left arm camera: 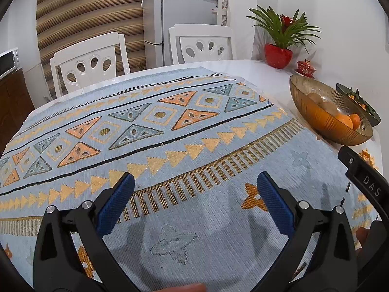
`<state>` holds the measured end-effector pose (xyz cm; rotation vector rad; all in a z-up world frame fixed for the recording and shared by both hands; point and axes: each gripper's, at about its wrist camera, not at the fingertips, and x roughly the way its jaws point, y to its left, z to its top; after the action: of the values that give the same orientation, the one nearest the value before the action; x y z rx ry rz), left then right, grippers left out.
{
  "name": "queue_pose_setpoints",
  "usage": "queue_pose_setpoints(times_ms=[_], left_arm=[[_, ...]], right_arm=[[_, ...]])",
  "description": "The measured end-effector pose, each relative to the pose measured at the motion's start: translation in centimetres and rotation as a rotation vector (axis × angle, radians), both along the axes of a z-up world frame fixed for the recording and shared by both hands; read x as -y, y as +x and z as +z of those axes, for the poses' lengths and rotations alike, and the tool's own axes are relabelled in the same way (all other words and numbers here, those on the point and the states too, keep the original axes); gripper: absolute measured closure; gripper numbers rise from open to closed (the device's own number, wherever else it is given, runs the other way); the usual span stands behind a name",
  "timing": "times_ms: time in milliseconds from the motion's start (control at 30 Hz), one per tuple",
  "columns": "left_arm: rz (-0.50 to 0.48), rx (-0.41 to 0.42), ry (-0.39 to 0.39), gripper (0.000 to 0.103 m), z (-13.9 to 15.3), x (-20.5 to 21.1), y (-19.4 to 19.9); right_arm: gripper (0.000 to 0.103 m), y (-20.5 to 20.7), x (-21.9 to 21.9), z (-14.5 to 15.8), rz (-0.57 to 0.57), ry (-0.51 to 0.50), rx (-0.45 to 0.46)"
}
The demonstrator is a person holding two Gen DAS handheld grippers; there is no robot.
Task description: Organize fruits
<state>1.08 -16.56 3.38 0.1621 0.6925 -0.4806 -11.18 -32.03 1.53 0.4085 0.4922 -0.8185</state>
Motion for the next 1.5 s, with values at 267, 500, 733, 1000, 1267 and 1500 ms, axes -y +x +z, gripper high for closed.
queue_pose_setpoints(times_ms=[267,500,733,1000,1267,1500], left_arm=[[0.0,-0.02,0.001,0.003,-0.2,0.0,0.2],[-0.014,-0.02,0.017,0.003,-0.3,0.4,0.1],[-0.039,-0.015,0.024,0.003,-0.3,0.7,-0.2],[-0.072,-0.032,0.048,0.003,-0.6,1.3,-0.4],[-0.092,-0.024,0.059,0.003,-0.6,1.7,-0.7],[-0.089,-0.023,0.067,0.003,-0.6,1.8,-0.7]], right_arm=[[0.005,0.0,0.0,0.0,0.001,0.0,0.0],[0.005,0.0,0.0,0.0,0.0,0.001,-0.001],[0.005,-0.3,0.1,-0.2,-0.012,0.013,0.009],[0.005,-0.4,0.3,-0.2,-0.016,0.023,0.014],[0.005,-0.5,0.4,-0.3,-0.017,0.03,0.018],[0.005,-0.7,0.6,-0.3,-0.025,0.04,0.028]])
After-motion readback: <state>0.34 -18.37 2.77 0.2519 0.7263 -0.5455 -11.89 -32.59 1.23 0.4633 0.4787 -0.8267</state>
